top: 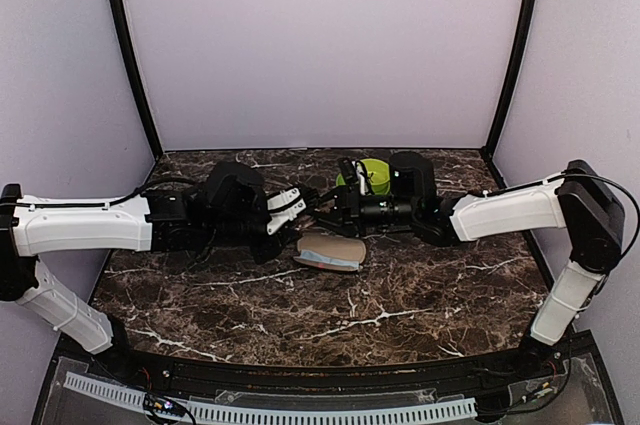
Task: Organize the sunglasses
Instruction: Pass from the left arm to the right, then fold the right temple of the sunglasses on the sunglasses.
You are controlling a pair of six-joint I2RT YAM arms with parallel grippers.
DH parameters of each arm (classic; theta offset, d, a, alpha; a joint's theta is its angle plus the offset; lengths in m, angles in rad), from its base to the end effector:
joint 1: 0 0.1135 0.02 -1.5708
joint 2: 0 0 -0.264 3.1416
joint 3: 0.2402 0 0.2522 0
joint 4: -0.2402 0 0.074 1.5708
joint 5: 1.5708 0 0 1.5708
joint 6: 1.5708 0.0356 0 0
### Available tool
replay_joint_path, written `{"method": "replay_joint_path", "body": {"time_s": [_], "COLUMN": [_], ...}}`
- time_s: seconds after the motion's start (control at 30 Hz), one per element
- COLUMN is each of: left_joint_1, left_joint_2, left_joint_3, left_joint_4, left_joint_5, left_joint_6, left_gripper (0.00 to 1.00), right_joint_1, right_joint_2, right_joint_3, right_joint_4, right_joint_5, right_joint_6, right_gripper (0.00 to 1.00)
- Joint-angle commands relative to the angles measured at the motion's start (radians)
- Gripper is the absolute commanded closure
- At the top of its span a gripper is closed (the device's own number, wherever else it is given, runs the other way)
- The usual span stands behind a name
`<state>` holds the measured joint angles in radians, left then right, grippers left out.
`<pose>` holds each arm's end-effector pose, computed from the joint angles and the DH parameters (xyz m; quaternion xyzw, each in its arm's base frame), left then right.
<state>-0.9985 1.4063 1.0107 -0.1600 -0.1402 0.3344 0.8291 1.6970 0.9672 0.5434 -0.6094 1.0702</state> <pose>0.1768 -0.2653 0.2773 0.5122 0.7063 -0.1002 0.4784 0.2398 0.2919 0.2377 -0.1018 0.7521 0.6295 0.1665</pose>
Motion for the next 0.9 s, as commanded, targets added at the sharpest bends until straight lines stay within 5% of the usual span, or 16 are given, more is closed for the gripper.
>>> {"method": "replay_joint_path", "body": {"time_s": [0.0, 0.3, 0.5, 0.7, 0.87], "left_joint_1": [-0.006, -0.005, 0.042, 0.263, 0.317], "left_joint_2": [-0.013, -0.059, -0.163, -0.207, -0.191], "left_joint_3": [-0.001, -0.010, -0.050, -0.078, -0.087], "left_joint_4": [0.018, 0.022, 0.049, 0.035, 0.053], "left_joint_5": [0.002, 0.012, 0.031, 0.250, 0.298], "left_joint_6": [-0.017, -0.082, -0.202, -0.475, -0.595], "left_gripper": [0.62, 0.25, 0.19, 0.19, 0.21], "right_joint_1": [-0.014, -0.035, -0.057, -0.063, -0.063], "right_joint_2": [-0.035, -0.059, -0.090, -0.125, -0.131], "right_joint_3": [-0.008, -0.014, -0.025, -0.031, -0.036], "right_joint_4": [0.028, -0.048, -0.116, -0.175, -0.171], "right_joint_5": [0.010, 0.036, 0.048, 0.057, 0.051], "right_joint_6": [-0.015, -0.071, -0.116, -0.165, -0.171], "right_gripper": [0.69, 0.73, 0.76, 0.76, 0.78]}}
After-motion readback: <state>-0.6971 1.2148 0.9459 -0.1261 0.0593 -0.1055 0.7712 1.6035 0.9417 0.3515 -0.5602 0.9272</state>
